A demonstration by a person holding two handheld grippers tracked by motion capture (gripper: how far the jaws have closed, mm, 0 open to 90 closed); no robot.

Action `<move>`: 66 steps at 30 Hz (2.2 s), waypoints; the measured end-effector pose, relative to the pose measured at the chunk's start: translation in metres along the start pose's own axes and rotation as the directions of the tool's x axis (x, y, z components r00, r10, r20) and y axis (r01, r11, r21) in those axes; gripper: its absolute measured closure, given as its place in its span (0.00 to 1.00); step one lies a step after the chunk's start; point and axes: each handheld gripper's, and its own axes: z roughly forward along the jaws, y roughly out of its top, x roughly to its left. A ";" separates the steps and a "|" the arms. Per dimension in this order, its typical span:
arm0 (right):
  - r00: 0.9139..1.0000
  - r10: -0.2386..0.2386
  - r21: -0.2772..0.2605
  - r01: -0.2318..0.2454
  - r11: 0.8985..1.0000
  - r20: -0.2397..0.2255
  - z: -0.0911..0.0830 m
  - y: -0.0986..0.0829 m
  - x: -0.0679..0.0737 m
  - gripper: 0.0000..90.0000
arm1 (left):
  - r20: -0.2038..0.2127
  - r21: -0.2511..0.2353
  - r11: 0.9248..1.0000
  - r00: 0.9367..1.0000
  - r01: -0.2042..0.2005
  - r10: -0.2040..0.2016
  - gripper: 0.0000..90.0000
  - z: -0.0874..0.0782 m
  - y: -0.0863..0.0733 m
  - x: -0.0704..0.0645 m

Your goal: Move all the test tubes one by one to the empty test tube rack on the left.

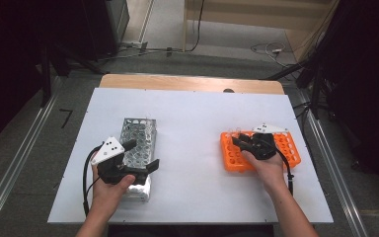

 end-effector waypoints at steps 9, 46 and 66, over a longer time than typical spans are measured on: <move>0.998 -0.040 -0.006 0.040 0.999 0.039 0.002 -0.004 0.008 0.80 | -0.002 0.007 1.000 1.000 -0.002 0.002 0.00 0.000 0.000 -0.001; 0.999 0.016 -0.202 -0.009 0.979 0.032 -0.051 0.012 -0.002 0.82 | 0.000 -0.001 1.000 1.000 0.001 -0.001 0.00 -0.001 0.002 -0.002; 0.994 -0.096 -0.232 0.082 0.969 -0.049 -0.071 0.023 0.038 0.82 | 0.019 -0.008 1.000 1.000 -0.016 0.016 0.00 0.000 0.005 -0.009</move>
